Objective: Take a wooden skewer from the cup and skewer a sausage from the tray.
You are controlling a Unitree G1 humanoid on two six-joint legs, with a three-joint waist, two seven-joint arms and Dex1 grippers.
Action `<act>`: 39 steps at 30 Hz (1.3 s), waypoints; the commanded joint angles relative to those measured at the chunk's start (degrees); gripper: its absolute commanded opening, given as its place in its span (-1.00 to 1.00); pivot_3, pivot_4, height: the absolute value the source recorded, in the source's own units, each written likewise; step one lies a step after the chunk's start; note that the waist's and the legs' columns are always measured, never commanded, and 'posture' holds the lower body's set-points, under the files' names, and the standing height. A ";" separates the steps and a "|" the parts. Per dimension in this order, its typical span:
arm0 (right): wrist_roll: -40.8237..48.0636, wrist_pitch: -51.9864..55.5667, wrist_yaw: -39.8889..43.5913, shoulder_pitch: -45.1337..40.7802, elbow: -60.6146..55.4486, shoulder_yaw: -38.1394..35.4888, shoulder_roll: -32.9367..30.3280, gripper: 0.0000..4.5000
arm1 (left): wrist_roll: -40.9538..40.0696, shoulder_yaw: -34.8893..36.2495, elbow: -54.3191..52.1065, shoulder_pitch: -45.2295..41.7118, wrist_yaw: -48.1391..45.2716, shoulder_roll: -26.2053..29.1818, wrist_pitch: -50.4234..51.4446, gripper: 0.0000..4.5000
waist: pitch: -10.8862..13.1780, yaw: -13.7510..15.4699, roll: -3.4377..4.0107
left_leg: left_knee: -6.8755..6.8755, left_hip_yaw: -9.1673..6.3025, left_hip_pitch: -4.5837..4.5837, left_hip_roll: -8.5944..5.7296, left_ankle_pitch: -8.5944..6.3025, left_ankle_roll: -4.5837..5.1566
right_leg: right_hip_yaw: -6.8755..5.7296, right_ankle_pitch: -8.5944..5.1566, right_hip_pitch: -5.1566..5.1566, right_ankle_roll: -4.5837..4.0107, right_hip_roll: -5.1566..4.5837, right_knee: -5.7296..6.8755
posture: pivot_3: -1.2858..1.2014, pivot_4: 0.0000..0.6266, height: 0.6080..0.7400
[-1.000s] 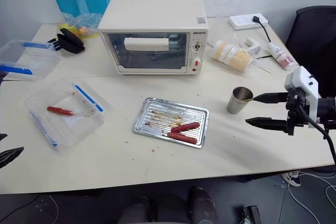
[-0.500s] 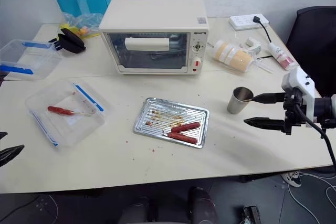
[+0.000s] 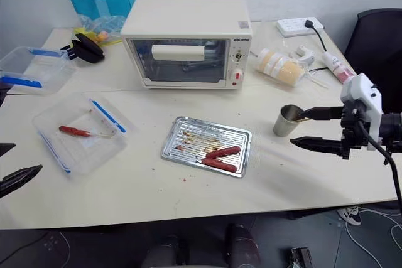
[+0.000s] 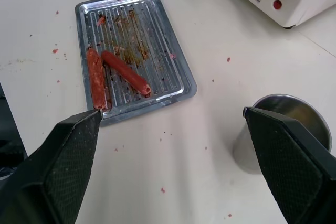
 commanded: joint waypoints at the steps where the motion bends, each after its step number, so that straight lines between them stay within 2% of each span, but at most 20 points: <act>1: 1.96 2.51 -0.10 2.66 -2.92 -6.38 -2.02 1.00 | -4.67 -2.47 -2.49 -3.71 -0.56 3.17 2.12 0.99 | 0.00 -0.05 0.00 | 0.00 0.01 0.01 -0.01 0.00 0.00 | 0.02 0.00 0.00 0.00 -0.01 0.01 | 0.03 -0.52 1.00; 6: 1.80 8.22 -4.96 10.33 -7.25 -16.32 -0.07 1.00 | -15.01 -19.64 -4.77 -21.17 -0.39 9.29 5.29 0.99 | -0.01 1.13 0.02 | 0.18 -0.01 0.00 -0.01 0.03 -0.07 | 0.05 0.00 0.01 0.01 0.02 0.15 | 0.03 -0.52 1.00; 10: 3.39 12.61 -17.82 10.76 -13.83 -19.71 7.65 1.00 | -16.90 -34.06 -5.29 -34.94 0.46 7.99 5.53 0.99 | -0.09 1.18 0.02 | 0.22 0.06 0.07 -0.29 0.07 -0.14 | 0.15 0.03 0.08 0.05 0.11 0.27 | 0.03 -0.52 1.00; 13: 5.20 15.68 -24.87 10.79 -18.38 -21.03 12.50 1.00 | -17.33 -39.65 -4.65 -41.47 1.80 5.82 6.03 0.99 | -0.09 1.01 0.06 | 0.21 0.13 0.10 -0.25 0.13 -0.28 | 0.33 0.03 0.02 0.05 0.28 0.38 | 0.03 -0.52 1.00; 22: 10.16 20.06 -36.50 11.33 -24.25 -19.74 18.97 1.00 | -15.59 -44.74 -4.16 -45.33 3.90 2.86 5.73 0.99 | -0.09 1.27 0.05 | 0.23 0.08 0.12 -0.20 0.22 -0.37 | 0.48 0.02 0.03 0.03 0.58 0.34 | 0.03 -0.52 1.00; 28: 12.49 19.80 -38.43 12.60 -24.78 -18.57 19.84 1.00 | -15.62 -44.76 -4.35 -45.96 4.34 3.00 5.92 0.99 | -0.09 1.32 0.05 | 0.23 0.06 0.11 -0.20 0.23 -0.35 | 0.48 0.02 0.04 0.03 0.59 0.34 | 0.03 -0.52 1.00; 39: 13.11 17.54 -41.95 10.55 -23.57 -11.96 22.43 1.00 | -14.16 -45.24 -4.57 -46.88 4.80 3.35 5.75 0.99 | -0.09 1.29 0.05 | 0.23 0.00 0.11 -0.19 0.23 -0.34 | 0.46 0.02 0.04 0.03 0.60 0.33 | 0.03 -0.52 1.00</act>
